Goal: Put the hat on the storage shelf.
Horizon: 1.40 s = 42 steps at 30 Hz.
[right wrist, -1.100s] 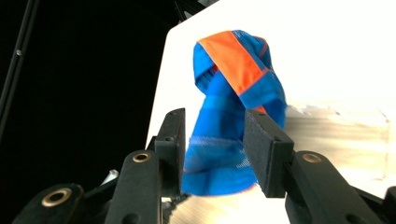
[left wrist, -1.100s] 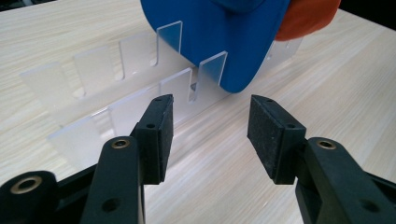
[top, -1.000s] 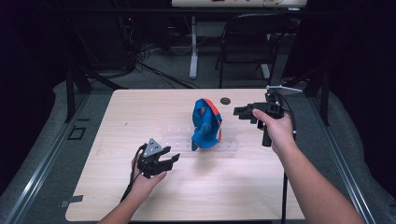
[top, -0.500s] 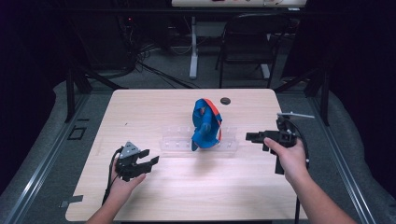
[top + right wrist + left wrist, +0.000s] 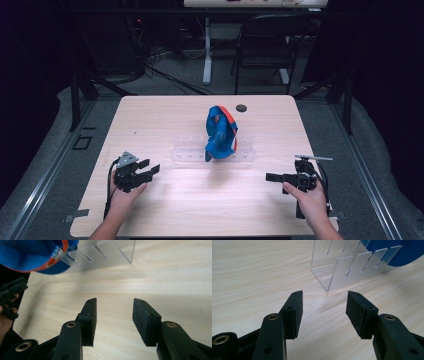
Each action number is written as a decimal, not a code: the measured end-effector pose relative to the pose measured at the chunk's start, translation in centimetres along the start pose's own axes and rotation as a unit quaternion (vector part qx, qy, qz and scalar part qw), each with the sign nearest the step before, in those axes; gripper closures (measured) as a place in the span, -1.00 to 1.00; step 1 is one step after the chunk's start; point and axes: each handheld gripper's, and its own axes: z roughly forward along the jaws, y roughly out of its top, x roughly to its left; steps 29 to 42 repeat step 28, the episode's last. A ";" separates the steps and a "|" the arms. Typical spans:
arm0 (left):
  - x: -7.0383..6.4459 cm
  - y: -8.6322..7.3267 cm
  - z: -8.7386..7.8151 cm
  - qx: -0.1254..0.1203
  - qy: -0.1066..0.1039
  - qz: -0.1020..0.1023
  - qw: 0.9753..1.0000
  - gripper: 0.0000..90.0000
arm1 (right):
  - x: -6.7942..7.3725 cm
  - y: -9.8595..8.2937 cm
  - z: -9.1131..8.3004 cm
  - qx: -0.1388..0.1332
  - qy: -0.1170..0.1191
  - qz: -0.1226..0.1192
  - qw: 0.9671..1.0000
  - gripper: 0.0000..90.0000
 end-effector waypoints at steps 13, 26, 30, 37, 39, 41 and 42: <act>0.6 -0.3 0.1 0.009 0.006 -0.006 1.000 0.07 | -1.7 -3.7 1.5 -0.055 0.006 -0.024 0.998 0.22; -0.8 -0.4 0.9 0.017 -0.002 0.014 1.000 0.08 | -2.7 -5.2 1.4 -0.105 0.009 -0.069 0.992 0.14; -1.4 -0.3 1.2 0.014 -0.005 0.013 1.000 0.08 | -2.9 -5.4 1.5 -0.117 0.015 -0.065 0.991 0.14; -1.4 -0.3 1.2 0.014 -0.005 0.013 1.000 0.08 | -2.9 -5.4 1.5 -0.117 0.015 -0.065 0.991 0.14; -1.4 -0.3 1.2 0.014 -0.005 0.013 1.000 0.08 | -2.9 -5.4 1.5 -0.117 0.015 -0.065 0.991 0.14; -1.4 -0.3 1.2 0.014 -0.005 0.013 1.000 0.08 | -2.9 -5.4 1.5 -0.117 0.015 -0.065 0.991 0.14; -1.4 -0.3 1.2 0.014 -0.005 0.013 1.000 0.08 | -2.9 -5.4 1.5 -0.117 0.015 -0.065 0.991 0.14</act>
